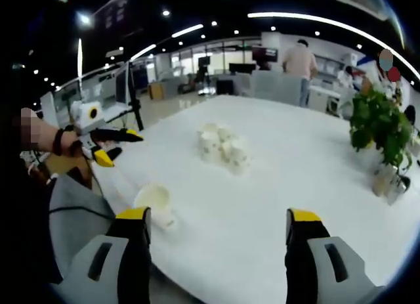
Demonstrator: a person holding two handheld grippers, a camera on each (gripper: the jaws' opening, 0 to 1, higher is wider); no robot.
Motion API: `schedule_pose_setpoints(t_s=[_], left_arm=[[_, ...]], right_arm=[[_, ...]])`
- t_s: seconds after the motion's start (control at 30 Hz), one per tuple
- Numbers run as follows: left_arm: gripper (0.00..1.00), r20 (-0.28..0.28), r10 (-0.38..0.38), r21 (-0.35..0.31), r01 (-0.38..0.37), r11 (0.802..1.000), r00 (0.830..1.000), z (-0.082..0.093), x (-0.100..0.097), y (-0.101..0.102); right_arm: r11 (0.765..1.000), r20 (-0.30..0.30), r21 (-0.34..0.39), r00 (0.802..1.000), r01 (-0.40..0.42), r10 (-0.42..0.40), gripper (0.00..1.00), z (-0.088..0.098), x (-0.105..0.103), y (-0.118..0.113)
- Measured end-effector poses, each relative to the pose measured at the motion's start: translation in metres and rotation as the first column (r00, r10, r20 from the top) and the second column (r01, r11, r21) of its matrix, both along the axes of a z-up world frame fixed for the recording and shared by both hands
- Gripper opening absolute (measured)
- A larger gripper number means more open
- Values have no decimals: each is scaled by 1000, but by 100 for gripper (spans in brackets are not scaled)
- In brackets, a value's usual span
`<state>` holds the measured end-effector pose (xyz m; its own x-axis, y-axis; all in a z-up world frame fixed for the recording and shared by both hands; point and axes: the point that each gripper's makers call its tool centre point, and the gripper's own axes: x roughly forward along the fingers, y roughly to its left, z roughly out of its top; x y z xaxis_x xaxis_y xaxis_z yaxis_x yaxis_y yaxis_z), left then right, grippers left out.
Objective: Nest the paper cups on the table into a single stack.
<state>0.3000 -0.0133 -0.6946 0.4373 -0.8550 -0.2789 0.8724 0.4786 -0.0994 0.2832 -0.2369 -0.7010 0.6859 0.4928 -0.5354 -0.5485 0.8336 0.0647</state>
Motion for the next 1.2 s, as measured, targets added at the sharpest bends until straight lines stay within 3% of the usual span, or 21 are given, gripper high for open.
schedule_pose_setpoints(t_s=[0.17,0.27,0.3,0.67,0.73,0.83,0.9,0.97,1.2], left_arm=[[82,40,28,8,-28,1000,999,16,3,8],[94,-7,84,7,-83,996,996,13,8,17],[97,0,82,8,-82,997,997,13,8,18],[98,13,117,31,-117,993,993,26,3,38],[98,34,117,40,-119,992,993,34,2,41],[98,106,104,2,-105,994,989,49,1,42],[98,75,113,21,-115,993,991,41,2,47],[98,25,133,51,-134,990,991,32,3,51],[98,32,133,37,-134,990,991,34,3,49]], right_arm=[[1000,-4,4,1000,-8,8,82,-2,1,1],[1000,-3,9,1000,-7,7,82,-2,3,1],[1000,-2,12,1000,-4,4,82,-2,4,1],[1000,-4,22,1000,6,-6,82,-7,15,-5],[1000,-2,25,1000,6,-6,82,-5,15,-5],[1000,16,-2,1000,-9,9,83,-5,16,-7],[1000,-19,-18,1000,-11,10,83,-15,15,-10],[1000,-11,-4,1000,-4,4,83,-14,16,-11],[1000,-2,-8,1000,-4,4,83,-7,16,-9]])
